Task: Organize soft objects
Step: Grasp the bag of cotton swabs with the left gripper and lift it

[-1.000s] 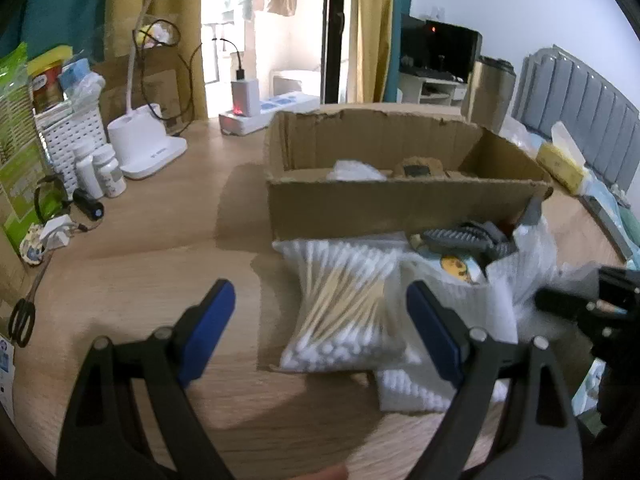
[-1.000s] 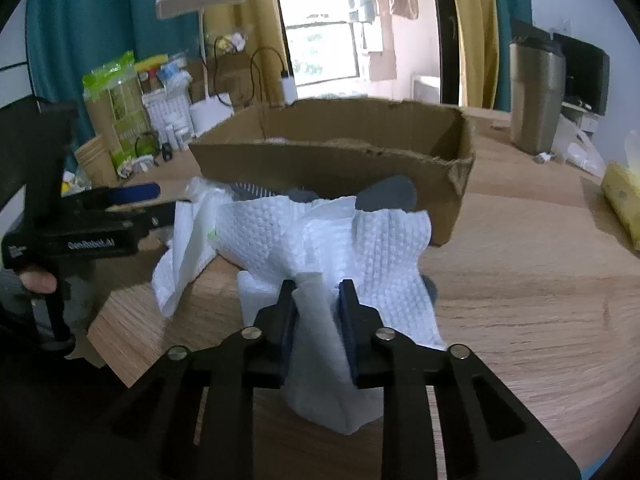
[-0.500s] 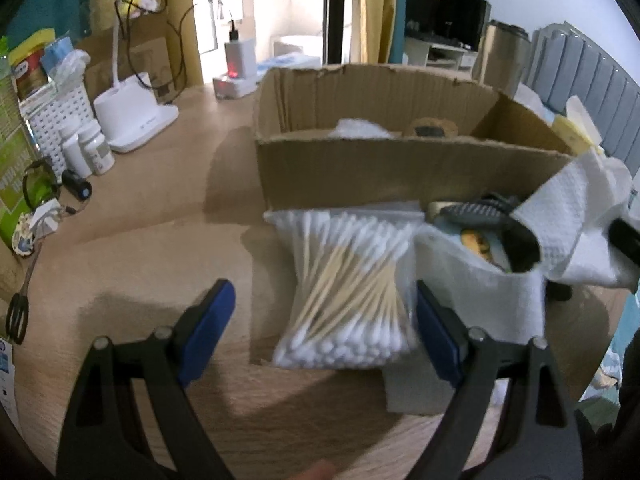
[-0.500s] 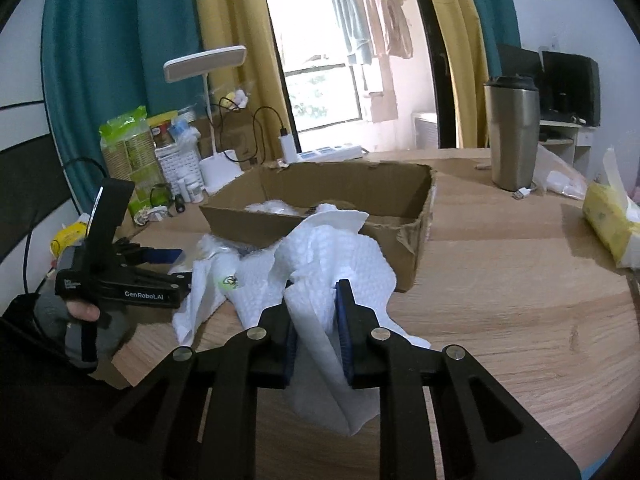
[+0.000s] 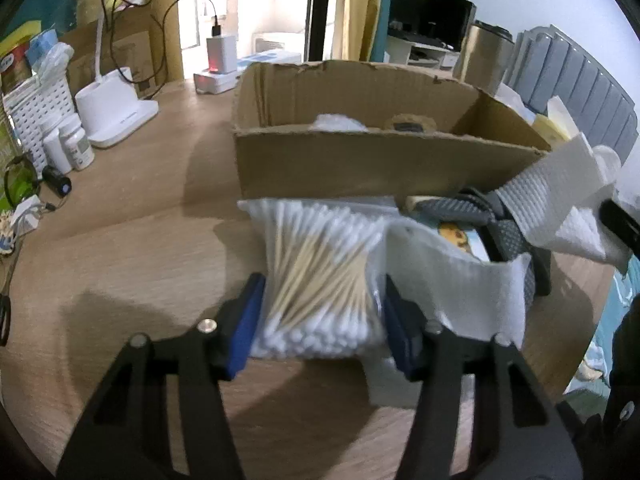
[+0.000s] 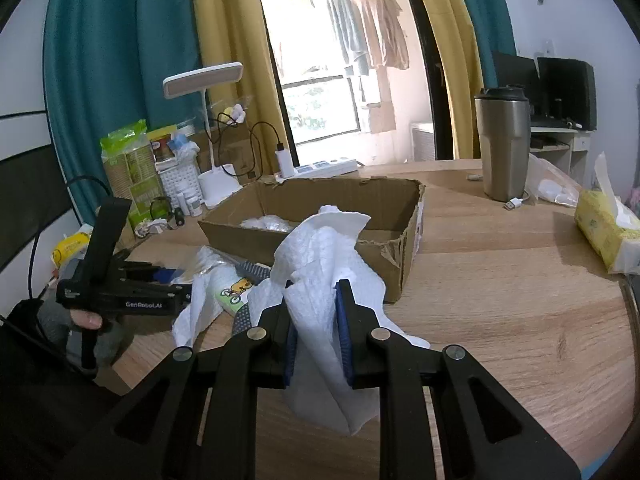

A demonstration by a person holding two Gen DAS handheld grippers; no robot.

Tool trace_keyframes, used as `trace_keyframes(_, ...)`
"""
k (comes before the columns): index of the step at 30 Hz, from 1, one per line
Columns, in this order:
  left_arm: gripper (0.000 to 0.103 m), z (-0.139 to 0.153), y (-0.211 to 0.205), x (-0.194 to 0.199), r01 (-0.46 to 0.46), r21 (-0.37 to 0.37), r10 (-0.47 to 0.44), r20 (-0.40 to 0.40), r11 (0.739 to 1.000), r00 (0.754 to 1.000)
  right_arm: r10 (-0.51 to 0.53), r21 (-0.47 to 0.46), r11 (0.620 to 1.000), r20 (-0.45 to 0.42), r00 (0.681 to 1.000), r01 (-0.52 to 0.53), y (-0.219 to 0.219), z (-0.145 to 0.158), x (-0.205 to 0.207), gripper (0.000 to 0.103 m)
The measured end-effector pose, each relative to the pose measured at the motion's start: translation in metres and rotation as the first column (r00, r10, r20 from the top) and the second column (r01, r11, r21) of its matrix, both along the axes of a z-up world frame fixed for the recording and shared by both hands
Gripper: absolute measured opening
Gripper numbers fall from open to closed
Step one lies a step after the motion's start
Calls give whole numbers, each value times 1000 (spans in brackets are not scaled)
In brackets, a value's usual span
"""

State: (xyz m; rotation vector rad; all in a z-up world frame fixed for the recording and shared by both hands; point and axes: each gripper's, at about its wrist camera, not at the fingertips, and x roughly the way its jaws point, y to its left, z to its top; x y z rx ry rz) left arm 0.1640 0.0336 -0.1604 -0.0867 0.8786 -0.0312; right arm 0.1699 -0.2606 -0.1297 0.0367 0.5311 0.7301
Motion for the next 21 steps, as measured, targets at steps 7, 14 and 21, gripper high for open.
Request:
trace_keyframes(7, 55, 8, 2, -8, -4, -20, 5, 31, 1000, 999, 7, 3, 1000, 27, 1000, -7, 2, 9, -3, 20)
trace_keyframes(14, 49, 22, 7, -17, 9, -40, -5, 100, 999, 995, 8, -7, 1000, 57, 998, -7, 5, 20, -4, 20)
trace_keyframes(21, 44, 25, 8, -21, 21, -23, -18, 103, 1000, 995, 7, -15, 1000, 78, 997, -6, 7, 28, -3, 20)
